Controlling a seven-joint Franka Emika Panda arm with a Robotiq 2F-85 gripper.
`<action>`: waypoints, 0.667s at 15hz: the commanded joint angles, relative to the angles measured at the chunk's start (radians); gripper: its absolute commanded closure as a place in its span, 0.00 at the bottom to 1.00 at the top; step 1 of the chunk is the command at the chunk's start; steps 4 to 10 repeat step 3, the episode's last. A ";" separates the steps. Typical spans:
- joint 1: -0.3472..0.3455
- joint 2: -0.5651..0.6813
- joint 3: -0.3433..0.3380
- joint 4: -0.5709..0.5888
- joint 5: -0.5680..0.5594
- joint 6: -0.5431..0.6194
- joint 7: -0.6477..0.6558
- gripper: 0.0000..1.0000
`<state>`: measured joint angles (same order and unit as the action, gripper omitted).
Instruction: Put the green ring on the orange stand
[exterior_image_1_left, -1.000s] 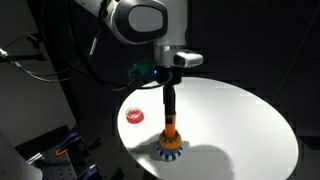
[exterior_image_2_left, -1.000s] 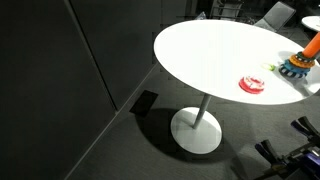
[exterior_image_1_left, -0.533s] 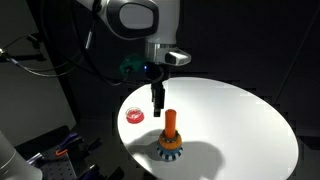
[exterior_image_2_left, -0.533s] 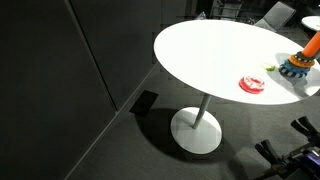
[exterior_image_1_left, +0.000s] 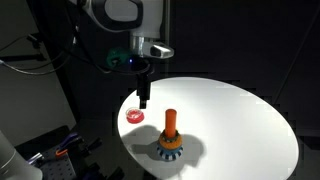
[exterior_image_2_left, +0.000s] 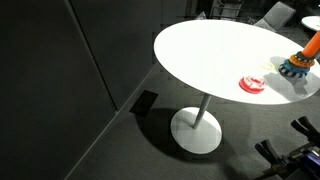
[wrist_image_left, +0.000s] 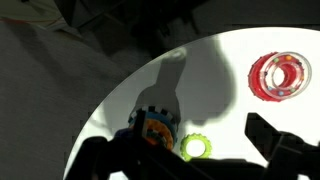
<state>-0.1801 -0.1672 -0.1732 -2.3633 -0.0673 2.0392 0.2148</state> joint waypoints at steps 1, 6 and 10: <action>-0.004 -0.004 0.007 -0.004 0.001 -0.001 -0.001 0.00; -0.004 -0.009 0.008 -0.009 0.001 -0.001 -0.001 0.00; -0.004 -0.009 0.008 -0.009 0.001 -0.001 -0.001 0.00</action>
